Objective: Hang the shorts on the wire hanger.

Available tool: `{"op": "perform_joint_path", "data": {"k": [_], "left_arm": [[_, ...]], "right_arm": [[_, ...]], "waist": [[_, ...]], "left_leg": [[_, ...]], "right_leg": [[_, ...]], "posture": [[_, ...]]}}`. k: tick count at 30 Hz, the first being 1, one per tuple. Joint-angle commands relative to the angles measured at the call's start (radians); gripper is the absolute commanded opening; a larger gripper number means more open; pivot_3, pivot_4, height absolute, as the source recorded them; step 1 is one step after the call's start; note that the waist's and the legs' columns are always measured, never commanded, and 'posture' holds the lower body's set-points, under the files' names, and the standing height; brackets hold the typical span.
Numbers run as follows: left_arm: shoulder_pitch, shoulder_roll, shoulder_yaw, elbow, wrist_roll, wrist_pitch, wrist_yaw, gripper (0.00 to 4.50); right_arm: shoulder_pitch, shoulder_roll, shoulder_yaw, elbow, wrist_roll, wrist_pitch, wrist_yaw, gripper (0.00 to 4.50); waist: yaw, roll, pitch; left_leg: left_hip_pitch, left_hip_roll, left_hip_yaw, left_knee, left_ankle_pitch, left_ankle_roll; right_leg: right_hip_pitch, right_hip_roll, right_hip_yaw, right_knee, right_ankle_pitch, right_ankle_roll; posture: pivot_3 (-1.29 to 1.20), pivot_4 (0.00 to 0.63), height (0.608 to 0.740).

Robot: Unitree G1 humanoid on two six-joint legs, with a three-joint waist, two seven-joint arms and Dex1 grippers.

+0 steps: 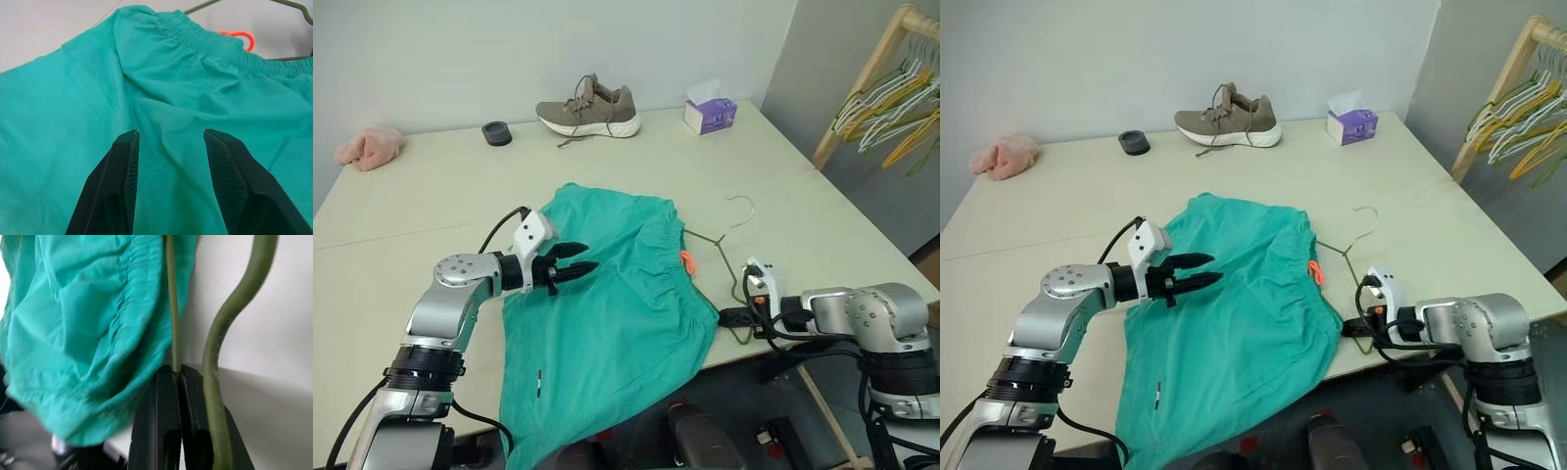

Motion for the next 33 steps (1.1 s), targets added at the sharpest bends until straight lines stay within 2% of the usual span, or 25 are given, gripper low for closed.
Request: {"op": "perform_joint_path", "data": {"k": [1,6,8,11,14,17,24,26,33], "left_arm": [[0.0,0.007,0.038,-0.033,-0.013,-0.01,0.015,2.2],[-0.025,-0.011,0.072,-0.015,-0.035,0.014,0.052,2.2],[-0.042,-0.013,0.088,-0.004,-0.043,0.024,0.059,2.2],[-0.09,-0.01,0.127,0.015,-0.076,0.046,0.069,2.75],[-0.172,0.014,0.167,0.038,-0.105,0.053,0.061,3.69],[-0.233,0.054,0.172,0.054,-0.124,0.064,0.006,4.45],[-0.306,0.183,0.075,0.076,-0.092,0.007,-0.246,4.48],[-0.323,0.209,0.018,0.107,-0.032,-0.079,-0.312,4.48],[-0.377,0.167,-0.07,0.218,0.076,-0.265,-0.37,4.48]], "right_arm": [[-0.035,-0.008,-0.021,-0.058,-0.015,-0.077,-0.009,0.0],[-0.049,-0.006,-0.007,-0.1,-0.038,-0.145,-0.026,0.0],[-0.052,-0.016,0.036,-0.134,-0.072,-0.213,-0.021,0.0],[-0.053,-0.039,0.118,-0.167,-0.142,-0.324,-0.007,0.0],[-0.055,-0.076,0.204,-0.178,-0.217,-0.431,0.023,0.0],[-0.059,-0.111,0.267,-0.18,-0.281,-0.515,0.053,0.0],[-0.064,-0.205,0.402,-0.172,-0.463,-0.739,0.145,0.0],[-0.065,-0.217,0.421,-0.171,-0.498,-0.788,0.168,0.0],[-0.068,-0.228,0.453,-0.183,-0.596,-0.896,0.229,0.0]], "waist": [[0.002,0.0,0.0],[0.004,0.0,0.0],[0.004,0.0,0.0],[0.004,0.0,0.0],[0.005,0.0,0.0],[0.005,-0.001,0.0],[0.002,0.0,-0.001],[0.002,0.0,-0.001],[0.003,0.0,-0.001]], "left_leg": [[0.0,0.0,0.0,0.0,0.0,0.0],[-0.001,0.0,-0.001,0.0,0.0,0.0],[-0.001,0.0,-0.001,0.0,0.0,0.0],[-0.001,0.0,-0.001,0.0,0.0,0.0],[-0.002,0.0,-0.001,0.001,0.0,0.0],[-0.002,0.0,-0.001,0.001,0.0,0.0],[-0.002,0.0,-0.001,0.0,0.0,0.0],[-0.002,0.0,-0.001,0.001,0.0,-0.001],[-0.002,-0.001,-0.001,0.002,0.0,0.0]], "right_leg": [[0.0,0.0,0.0,0.0,0.0,0.0],[0.0,0.0,-0.001,0.0,0.0,0.0],[0.0,0.0,-0.001,0.0,0.0,0.0],[-0.001,0.0,-0.001,0.0,0.0,0.001],[-0.001,0.0,-0.002,0.0,0.0,0.0],[-0.001,0.0,-0.002,0.0,0.001,0.0],[-0.001,0.0,-0.002,0.0,0.001,-0.002],[-0.001,0.0,-0.002,0.0,0.001,-0.001],[-0.001,0.0,-0.002,0.001,0.001,-0.001]], "posture": [[-0.22,0.099,0.74],[-0.23,0.096,0.74],[-0.23,0.095,0.74],[-0.23,0.093,0.74],[-0.22,0.087,0.74],[-0.22,0.087,0.74],[-0.21,0.079,0.74],[-0.21,0.079,0.74],[-0.22,0.081,0.74]]}}
